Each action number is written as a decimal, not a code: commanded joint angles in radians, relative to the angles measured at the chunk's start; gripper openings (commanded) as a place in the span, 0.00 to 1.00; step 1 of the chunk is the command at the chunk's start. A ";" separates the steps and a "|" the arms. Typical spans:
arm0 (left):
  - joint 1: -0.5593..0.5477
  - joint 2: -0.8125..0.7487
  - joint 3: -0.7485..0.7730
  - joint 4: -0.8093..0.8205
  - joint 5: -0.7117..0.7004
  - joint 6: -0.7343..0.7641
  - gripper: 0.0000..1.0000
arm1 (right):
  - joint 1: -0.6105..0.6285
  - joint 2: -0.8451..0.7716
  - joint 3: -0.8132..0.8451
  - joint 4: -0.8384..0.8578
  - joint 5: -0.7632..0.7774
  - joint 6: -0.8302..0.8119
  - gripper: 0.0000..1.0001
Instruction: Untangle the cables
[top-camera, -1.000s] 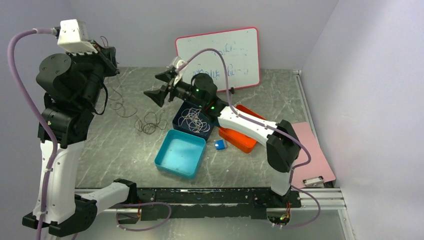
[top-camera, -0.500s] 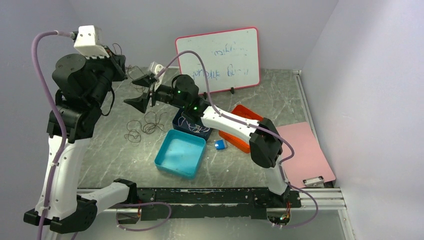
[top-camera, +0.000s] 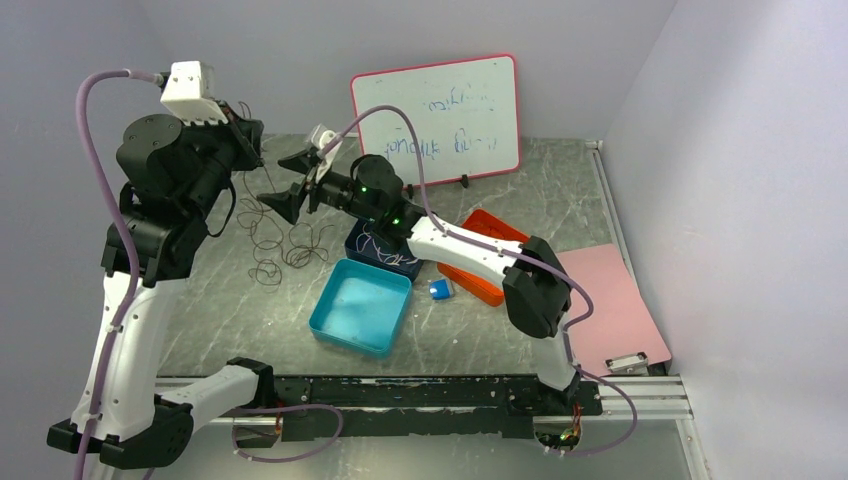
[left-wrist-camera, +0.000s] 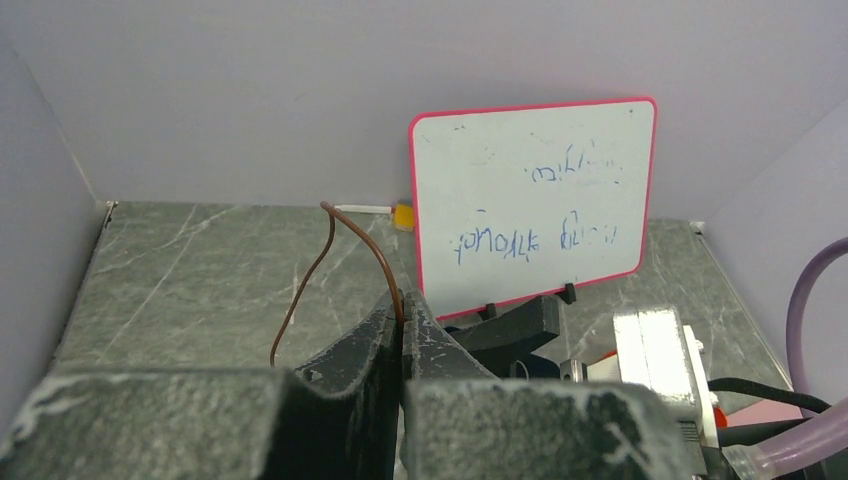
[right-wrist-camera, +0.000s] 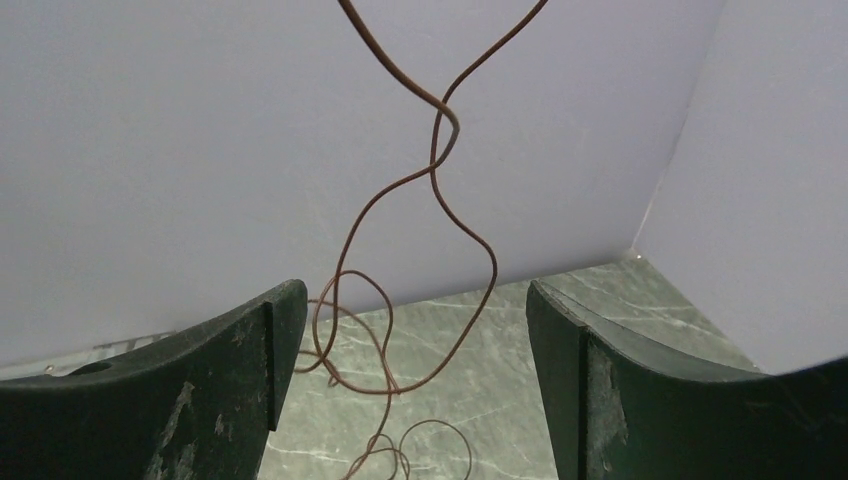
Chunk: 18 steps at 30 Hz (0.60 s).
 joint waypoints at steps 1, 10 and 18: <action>-0.004 -0.005 -0.004 0.043 0.051 -0.018 0.07 | 0.000 -0.039 0.009 0.059 0.038 -0.015 0.85; -0.003 -0.003 -0.004 0.046 0.093 -0.037 0.07 | -0.001 0.047 0.119 0.087 0.086 -0.015 0.86; -0.003 -0.008 0.005 0.043 0.111 -0.048 0.07 | -0.001 0.138 0.240 0.057 0.124 -0.042 0.85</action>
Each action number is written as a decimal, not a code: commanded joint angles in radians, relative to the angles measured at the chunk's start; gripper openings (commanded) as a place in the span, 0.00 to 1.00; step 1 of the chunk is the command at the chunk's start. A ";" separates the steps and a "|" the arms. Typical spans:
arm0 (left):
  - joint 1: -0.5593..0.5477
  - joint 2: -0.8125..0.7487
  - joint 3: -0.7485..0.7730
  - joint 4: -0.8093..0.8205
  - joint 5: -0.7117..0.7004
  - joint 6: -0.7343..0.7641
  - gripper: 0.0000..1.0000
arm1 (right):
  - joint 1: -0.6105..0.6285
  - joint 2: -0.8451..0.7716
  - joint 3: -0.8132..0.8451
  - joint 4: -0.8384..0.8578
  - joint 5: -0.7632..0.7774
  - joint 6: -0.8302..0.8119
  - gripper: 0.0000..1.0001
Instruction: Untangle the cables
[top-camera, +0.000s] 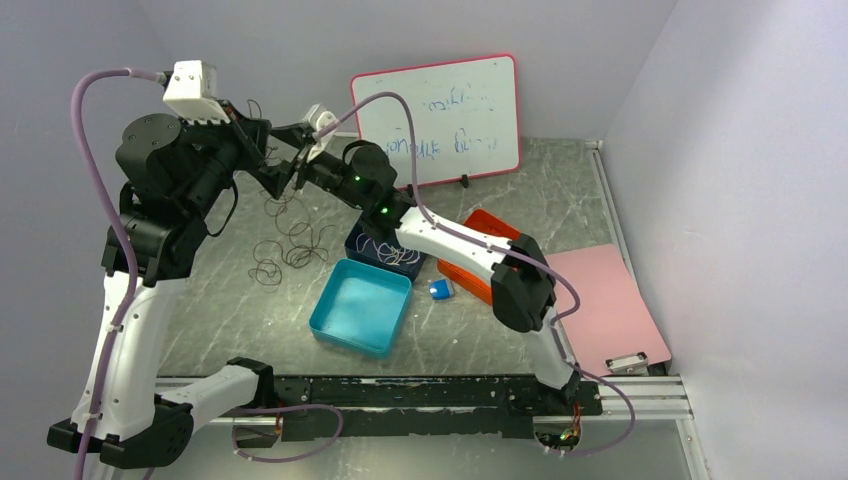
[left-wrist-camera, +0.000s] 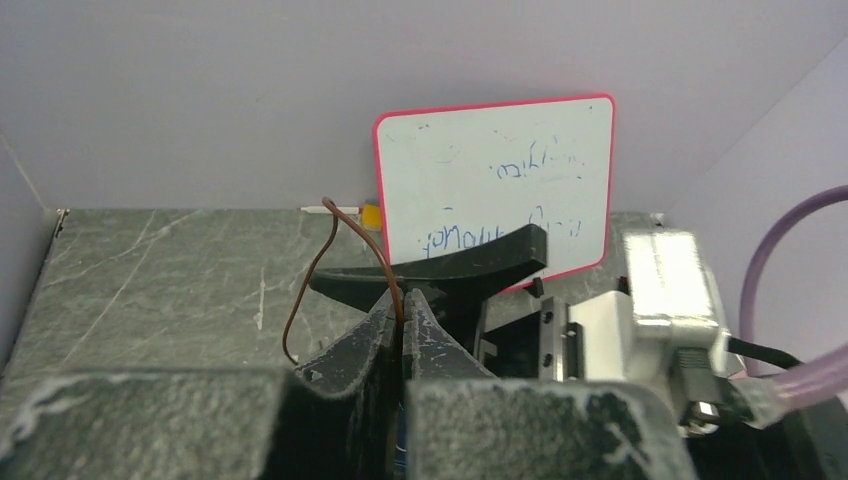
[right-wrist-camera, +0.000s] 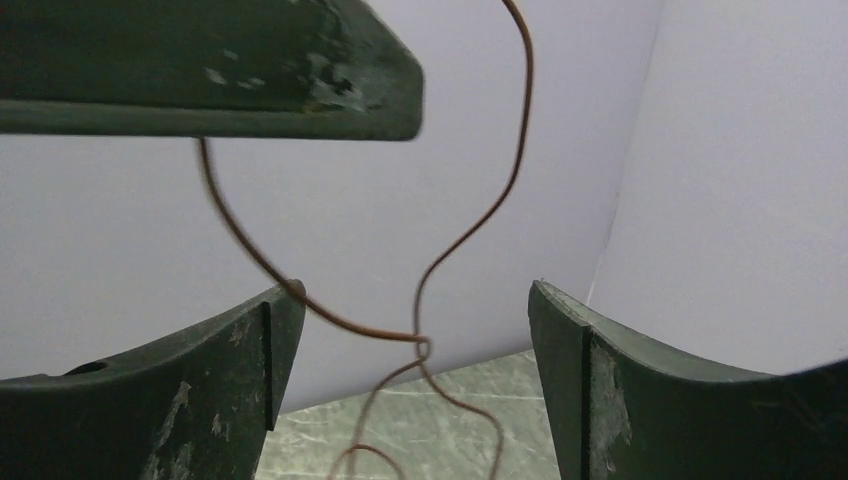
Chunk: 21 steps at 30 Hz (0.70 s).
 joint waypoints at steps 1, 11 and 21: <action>-0.004 -0.009 0.009 0.027 0.044 -0.014 0.07 | -0.001 0.066 0.072 -0.004 0.035 -0.031 0.84; -0.004 -0.002 0.091 0.018 0.060 -0.032 0.07 | -0.003 0.149 0.082 -0.063 -0.028 0.010 0.40; -0.004 0.045 0.251 0.039 0.008 0.026 0.07 | 0.000 0.165 -0.109 -0.072 -0.118 0.125 0.23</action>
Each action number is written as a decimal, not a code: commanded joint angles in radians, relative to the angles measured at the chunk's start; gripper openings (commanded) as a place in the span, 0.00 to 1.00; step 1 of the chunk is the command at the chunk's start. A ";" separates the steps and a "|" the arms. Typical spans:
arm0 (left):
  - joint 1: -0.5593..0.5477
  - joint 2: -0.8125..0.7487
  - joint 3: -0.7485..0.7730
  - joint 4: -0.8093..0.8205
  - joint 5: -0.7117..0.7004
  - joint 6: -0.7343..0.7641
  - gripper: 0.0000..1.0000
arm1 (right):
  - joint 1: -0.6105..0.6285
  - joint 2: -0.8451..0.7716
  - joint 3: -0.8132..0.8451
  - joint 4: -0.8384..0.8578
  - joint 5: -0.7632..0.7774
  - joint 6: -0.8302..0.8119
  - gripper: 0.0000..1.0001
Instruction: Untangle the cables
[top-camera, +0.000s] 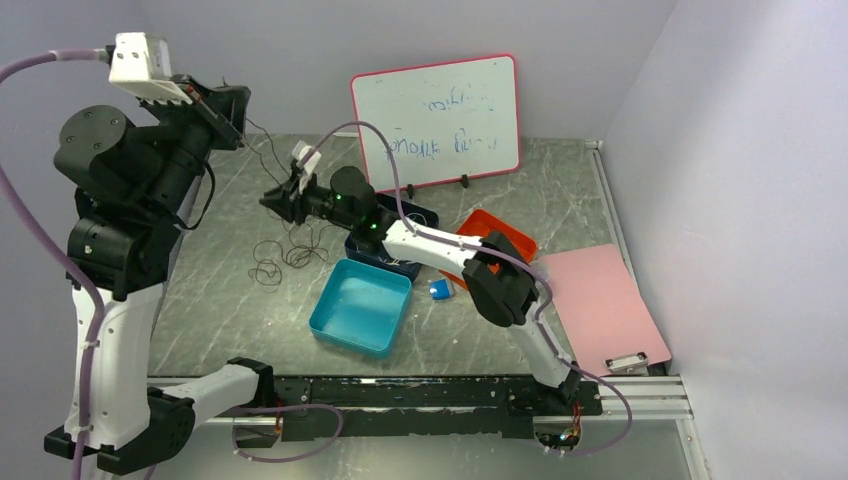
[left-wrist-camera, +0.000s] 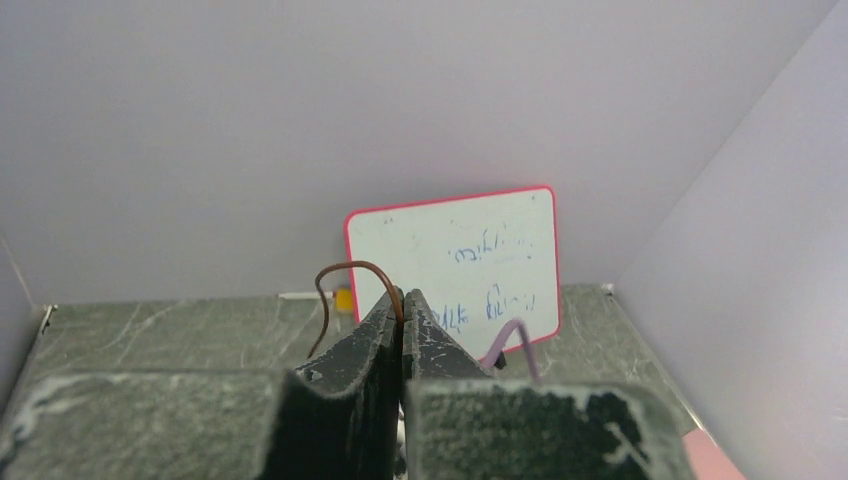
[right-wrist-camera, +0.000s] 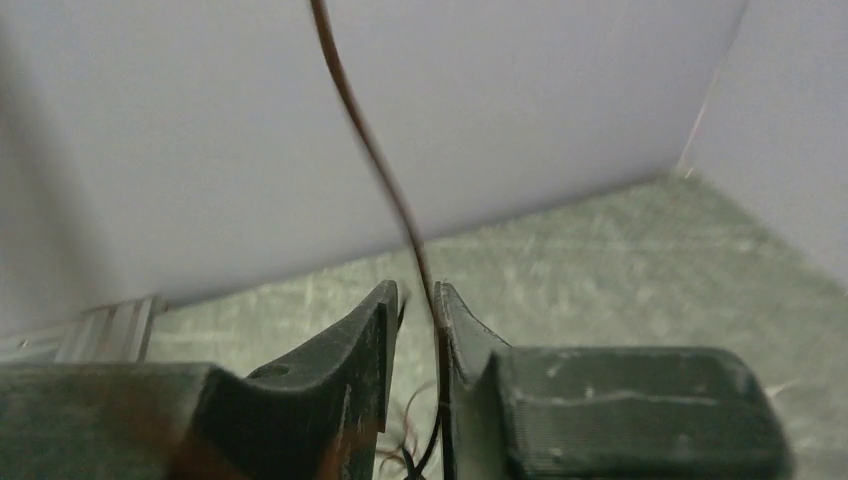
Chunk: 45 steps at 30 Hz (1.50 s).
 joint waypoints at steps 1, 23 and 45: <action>-0.004 0.019 0.062 0.040 -0.025 0.037 0.07 | 0.000 0.020 -0.115 0.013 -0.047 0.075 0.23; -0.003 0.039 0.101 0.055 -0.056 0.078 0.07 | 0.002 -0.236 -0.617 0.115 -0.037 0.090 0.64; -0.005 -0.015 -0.062 0.044 0.028 0.026 0.07 | -0.001 -0.742 -0.871 -0.084 0.408 -0.013 0.80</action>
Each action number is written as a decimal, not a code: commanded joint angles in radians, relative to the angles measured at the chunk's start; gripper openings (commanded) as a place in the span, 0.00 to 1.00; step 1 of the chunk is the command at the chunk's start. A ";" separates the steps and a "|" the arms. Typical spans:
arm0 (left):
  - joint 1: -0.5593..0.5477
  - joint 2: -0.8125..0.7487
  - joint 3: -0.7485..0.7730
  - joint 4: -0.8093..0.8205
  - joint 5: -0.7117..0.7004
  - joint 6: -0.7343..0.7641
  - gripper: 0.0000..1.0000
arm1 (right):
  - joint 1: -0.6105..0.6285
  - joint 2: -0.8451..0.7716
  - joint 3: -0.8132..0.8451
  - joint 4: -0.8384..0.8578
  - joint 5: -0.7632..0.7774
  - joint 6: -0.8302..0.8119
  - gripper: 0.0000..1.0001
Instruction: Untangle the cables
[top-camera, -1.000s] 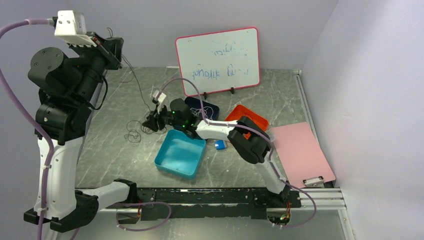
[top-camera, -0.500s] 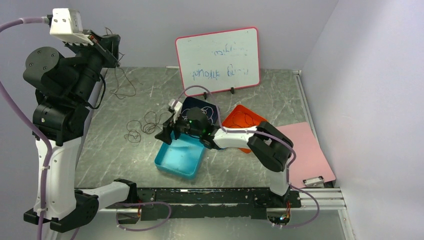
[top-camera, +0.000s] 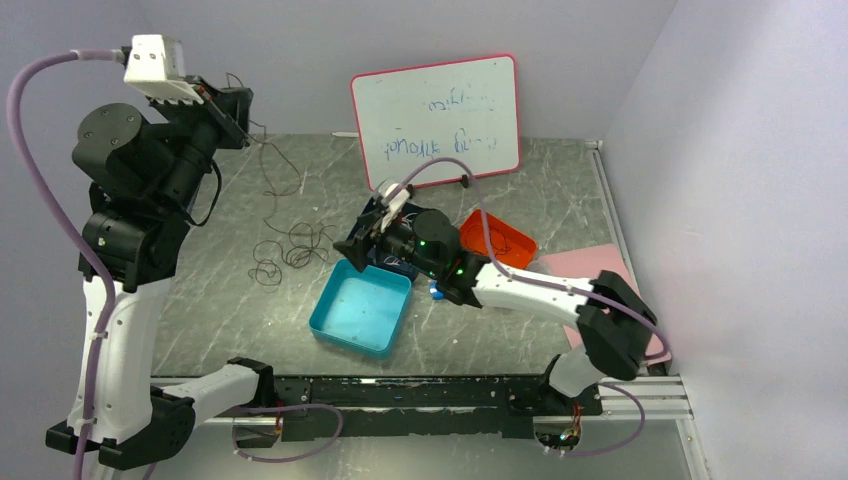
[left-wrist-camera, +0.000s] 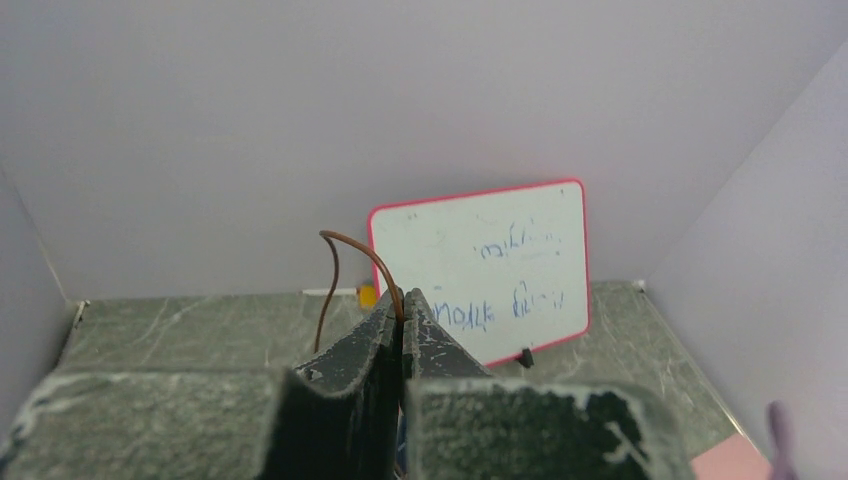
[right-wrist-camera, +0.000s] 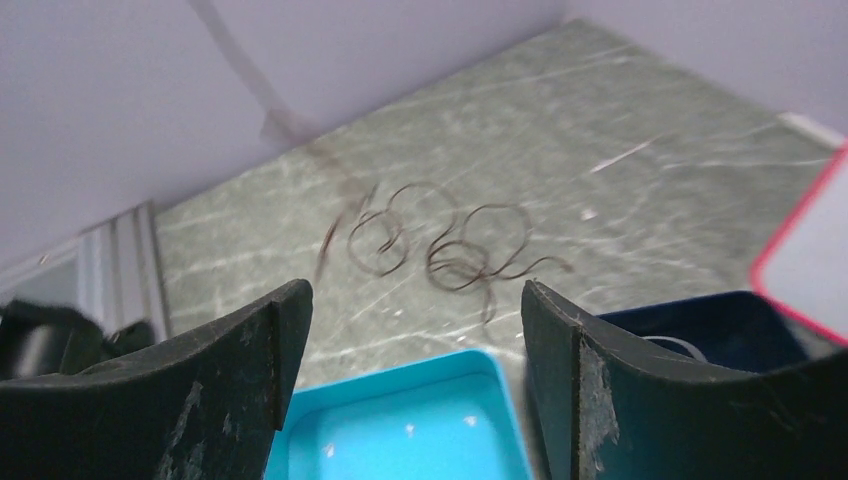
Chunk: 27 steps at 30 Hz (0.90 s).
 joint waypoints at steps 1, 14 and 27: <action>-0.005 -0.037 -0.070 0.006 0.092 -0.036 0.07 | -0.002 -0.117 -0.004 -0.122 0.300 -0.056 0.80; -0.008 -0.105 -0.273 -0.020 0.266 -0.111 0.07 | -0.013 -0.344 -0.066 -0.225 0.723 -0.138 0.83; -0.195 -0.117 -0.408 -0.021 0.244 -0.121 0.07 | -0.019 -0.379 -0.091 -0.262 0.793 -0.122 0.84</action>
